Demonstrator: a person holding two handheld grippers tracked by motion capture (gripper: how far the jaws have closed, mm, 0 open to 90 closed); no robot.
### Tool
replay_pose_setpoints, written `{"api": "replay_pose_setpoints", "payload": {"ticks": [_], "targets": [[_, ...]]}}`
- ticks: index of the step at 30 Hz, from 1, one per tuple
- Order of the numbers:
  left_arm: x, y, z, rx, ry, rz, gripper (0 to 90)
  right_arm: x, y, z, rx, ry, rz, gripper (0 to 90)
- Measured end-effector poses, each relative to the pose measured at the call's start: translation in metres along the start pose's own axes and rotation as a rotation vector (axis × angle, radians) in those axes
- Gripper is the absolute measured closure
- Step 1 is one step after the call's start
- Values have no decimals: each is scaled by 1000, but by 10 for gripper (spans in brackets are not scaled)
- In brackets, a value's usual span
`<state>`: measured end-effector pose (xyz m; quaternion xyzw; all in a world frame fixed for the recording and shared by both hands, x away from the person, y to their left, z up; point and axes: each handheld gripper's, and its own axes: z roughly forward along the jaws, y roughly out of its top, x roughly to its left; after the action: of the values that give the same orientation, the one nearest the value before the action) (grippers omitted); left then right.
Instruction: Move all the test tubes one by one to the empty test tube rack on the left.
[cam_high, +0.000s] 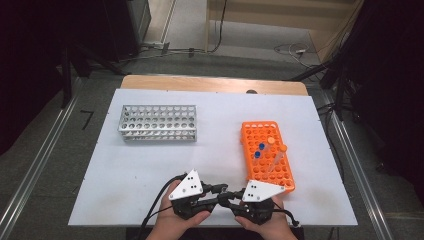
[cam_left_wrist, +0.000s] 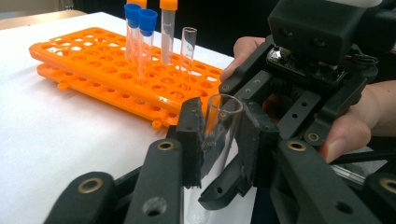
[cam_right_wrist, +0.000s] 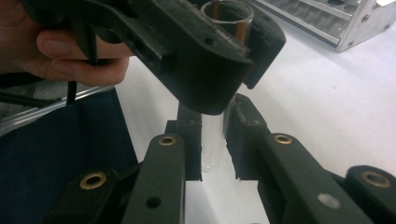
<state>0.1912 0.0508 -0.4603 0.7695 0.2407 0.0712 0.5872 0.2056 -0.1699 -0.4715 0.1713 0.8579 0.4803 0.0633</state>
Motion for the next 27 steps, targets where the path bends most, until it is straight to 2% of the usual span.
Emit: {"api": "replay_pose_setpoints", "payload": {"ticks": [7, 13, 18, 22, 27], "targets": [[-2, 1, -1, -2, 17, 31, 754, -1, 0, 0, -7, 12, 10, 738], [0, 3, -5, -17, 11, 12, 766, -3, -1, -4, -37, 32, 22, 722], [3, 4, -10, -24, 27, 6, 766, -7, -4, -13, -61, 39, 20, 597], [7, 5, -15, -29, 48, 4, 767, -14, -10, -26, -83, 9, 40, 502], [13, 6, -23, -44, 65, -8, 766, -26, -19, -46, -97, -34, 72, 428]]}}
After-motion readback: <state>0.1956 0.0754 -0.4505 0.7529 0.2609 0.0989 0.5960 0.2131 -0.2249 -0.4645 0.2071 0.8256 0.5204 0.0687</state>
